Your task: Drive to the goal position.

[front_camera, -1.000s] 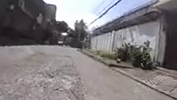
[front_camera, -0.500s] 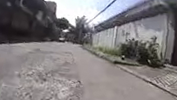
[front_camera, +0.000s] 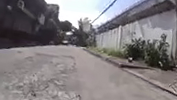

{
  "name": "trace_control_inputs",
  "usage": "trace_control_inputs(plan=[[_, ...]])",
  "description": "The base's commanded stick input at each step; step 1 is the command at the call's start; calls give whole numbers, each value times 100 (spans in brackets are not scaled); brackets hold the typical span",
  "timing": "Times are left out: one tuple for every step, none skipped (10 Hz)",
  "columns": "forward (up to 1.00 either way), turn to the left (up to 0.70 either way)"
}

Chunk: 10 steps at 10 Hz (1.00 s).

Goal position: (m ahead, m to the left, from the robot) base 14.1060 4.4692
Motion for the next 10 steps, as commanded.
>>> trace_control_inputs(plan=[[70,2],[70,1],[70,1],[70,2],[70,2],[70,2],[70,2],[70,2],[70,2],[70,9]])
